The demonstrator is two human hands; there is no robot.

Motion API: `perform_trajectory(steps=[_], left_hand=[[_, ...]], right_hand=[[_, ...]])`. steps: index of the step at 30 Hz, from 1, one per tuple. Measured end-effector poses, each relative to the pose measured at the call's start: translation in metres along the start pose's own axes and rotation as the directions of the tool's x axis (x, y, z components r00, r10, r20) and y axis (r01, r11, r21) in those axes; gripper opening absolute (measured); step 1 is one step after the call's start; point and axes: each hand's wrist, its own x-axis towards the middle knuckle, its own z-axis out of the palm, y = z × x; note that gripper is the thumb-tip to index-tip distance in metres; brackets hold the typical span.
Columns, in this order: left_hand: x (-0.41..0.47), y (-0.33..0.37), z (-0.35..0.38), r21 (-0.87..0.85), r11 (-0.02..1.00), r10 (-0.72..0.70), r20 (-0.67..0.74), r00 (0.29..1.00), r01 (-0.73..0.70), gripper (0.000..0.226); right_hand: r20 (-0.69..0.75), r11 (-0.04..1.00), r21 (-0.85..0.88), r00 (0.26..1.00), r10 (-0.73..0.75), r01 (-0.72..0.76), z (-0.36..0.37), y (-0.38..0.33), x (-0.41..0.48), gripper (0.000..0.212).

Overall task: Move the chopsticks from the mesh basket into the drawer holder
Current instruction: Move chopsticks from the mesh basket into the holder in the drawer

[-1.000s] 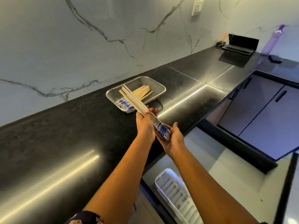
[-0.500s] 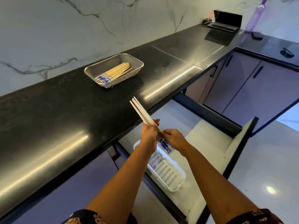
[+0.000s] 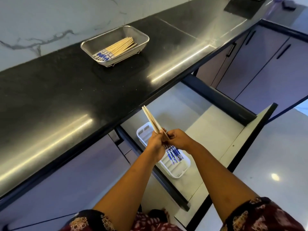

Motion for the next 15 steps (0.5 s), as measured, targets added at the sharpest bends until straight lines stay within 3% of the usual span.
perform_trajectory(steps=[4, 8, 10, 11, 13, 15], left_hand=[[0.009, -0.009, -0.01, 0.157, 0.988, 0.002, -0.052, 0.999, 0.006, 0.018], [0.01, 0.003, -0.033, 0.429, 0.891, 0.26, -0.217, 0.941, -0.147, 0.043], [0.011, 0.016, -0.049, 0.608, 0.773, 0.402, -0.244, 0.883, -0.184, 0.049], [0.012, 0.021, -0.057, 0.7, 0.692, 0.445, -0.222, 0.867, -0.176, 0.051], [0.014, 0.028, -0.069, 0.827, 0.546, 0.448, -0.154, 0.881, -0.134, 0.052], [0.016, 0.03, -0.077, 0.903, 0.424, 0.392, -0.112, 0.913, -0.071, 0.054]], right_hand=[[0.0, 0.996, 0.034, 0.996, 0.084, -0.084, 0.01, 0.02, 0.001, 0.014], [0.018, 0.978, -0.14, 0.987, 0.16, -0.156, 0.02, 0.038, 0.002, 0.018], [0.034, 0.965, -0.177, 0.978, 0.204, -0.195, 0.03, 0.044, 0.006, 0.013], [0.033, 0.957, -0.209, 0.977, 0.212, -0.201, 0.036, 0.048, 0.011, 0.022], [0.023, 0.938, -0.28, 0.975, 0.221, -0.206, 0.047, 0.053, 0.019, 0.043], [0.005, 0.919, -0.325, 0.971, 0.239, -0.224, 0.058, 0.054, 0.024, 0.045]])
